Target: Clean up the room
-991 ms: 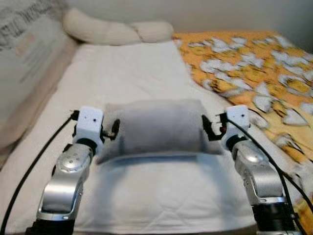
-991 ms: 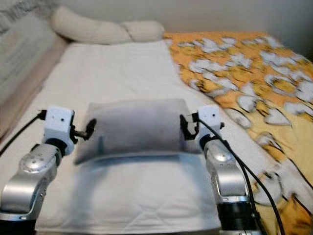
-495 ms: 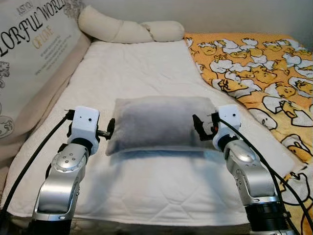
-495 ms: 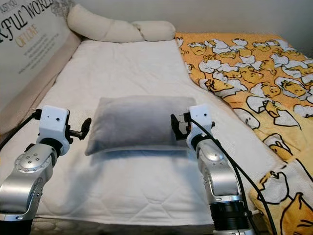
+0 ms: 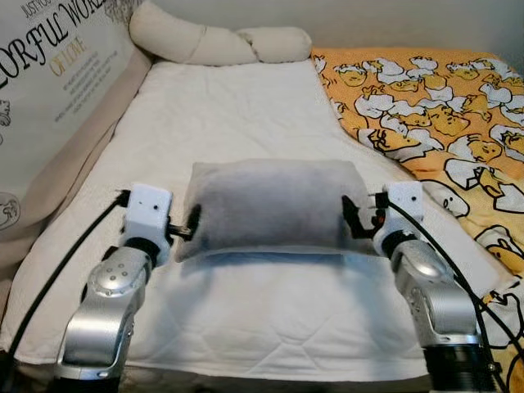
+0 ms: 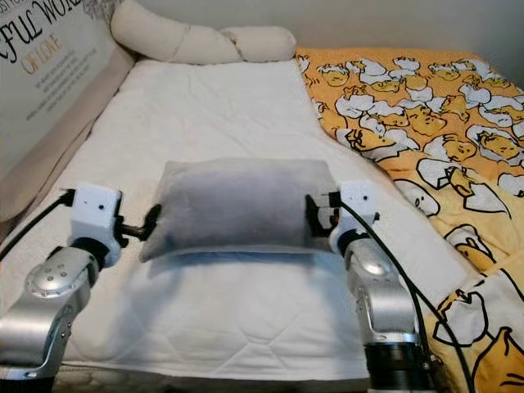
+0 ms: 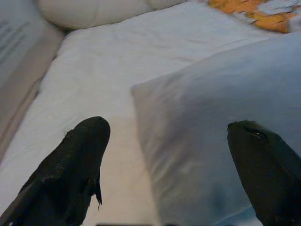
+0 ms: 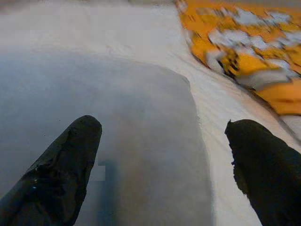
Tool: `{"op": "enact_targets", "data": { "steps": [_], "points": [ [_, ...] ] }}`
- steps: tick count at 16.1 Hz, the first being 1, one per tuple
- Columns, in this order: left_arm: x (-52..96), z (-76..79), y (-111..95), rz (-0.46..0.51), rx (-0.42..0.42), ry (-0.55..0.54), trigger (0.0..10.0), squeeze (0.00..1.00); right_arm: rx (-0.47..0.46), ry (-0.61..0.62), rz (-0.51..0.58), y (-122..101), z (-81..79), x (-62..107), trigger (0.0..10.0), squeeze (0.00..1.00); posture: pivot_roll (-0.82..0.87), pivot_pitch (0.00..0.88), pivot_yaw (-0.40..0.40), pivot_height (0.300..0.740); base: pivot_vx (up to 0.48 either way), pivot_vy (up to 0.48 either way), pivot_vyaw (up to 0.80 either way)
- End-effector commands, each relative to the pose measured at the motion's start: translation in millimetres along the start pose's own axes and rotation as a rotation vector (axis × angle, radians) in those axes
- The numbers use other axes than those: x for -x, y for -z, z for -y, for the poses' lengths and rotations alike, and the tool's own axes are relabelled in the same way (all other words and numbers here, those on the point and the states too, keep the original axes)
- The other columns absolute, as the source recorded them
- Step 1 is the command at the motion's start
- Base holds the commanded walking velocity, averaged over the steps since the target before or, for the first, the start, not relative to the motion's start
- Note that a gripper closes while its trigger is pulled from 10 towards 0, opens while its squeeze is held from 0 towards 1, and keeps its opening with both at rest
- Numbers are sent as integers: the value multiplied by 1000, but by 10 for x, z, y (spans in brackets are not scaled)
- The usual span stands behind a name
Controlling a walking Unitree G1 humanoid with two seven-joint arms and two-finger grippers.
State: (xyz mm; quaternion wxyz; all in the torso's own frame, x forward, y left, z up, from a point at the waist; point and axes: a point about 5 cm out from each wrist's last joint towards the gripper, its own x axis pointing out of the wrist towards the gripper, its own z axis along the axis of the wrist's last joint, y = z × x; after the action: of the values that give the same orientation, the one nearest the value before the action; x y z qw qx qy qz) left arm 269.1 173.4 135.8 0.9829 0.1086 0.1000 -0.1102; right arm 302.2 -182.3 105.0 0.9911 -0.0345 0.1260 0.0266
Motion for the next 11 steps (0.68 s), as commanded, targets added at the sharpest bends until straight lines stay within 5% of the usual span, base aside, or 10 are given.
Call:
{"op": "enact_targets", "data": {
  "steps": [1, 3, 4, 5, 8, 11],
  "points": [
    [-57, 111, -11, 6, -11, 102, 10000, 0, 17, 56, -19, 36, 107, -42, 10000, 1000, -44, 0, -3, 740, 0, 0, 0],
    [-316, 410, -23, 7, -132, 422, 10000, 0, 96, 148, -60, 57, 340, -265, 10000, 545, -38, 0, -11, 740, 0, 0, 0],
    [-389, 475, -25, 3, -149, 475, 10000, 0, 118, 167, -72, 66, 396, -309, 10000, 122, -40, 0, -7, 740, 0, 0, 0],
    [-509, 673, -9, -13, -222, 612, 10000, 0, 127, 203, -121, 93, 499, -387, 10000, 0, -51, 0, 1, 740, 0, 0, 0],
    [-722, 901, 188, -108, -249, 645, 10000, 0, 158, 208, -166, 97, 556, -465, 10000, 0, -79, 0, 23, 740, 0, 0, 0],
    [-829, 902, 571, -261, -252, 564, 10000, 0, 166, 77, -246, 297, 372, -480, 10000, 0, -98, 0, 25, 740, 0, 0, 0]
  ]
}}
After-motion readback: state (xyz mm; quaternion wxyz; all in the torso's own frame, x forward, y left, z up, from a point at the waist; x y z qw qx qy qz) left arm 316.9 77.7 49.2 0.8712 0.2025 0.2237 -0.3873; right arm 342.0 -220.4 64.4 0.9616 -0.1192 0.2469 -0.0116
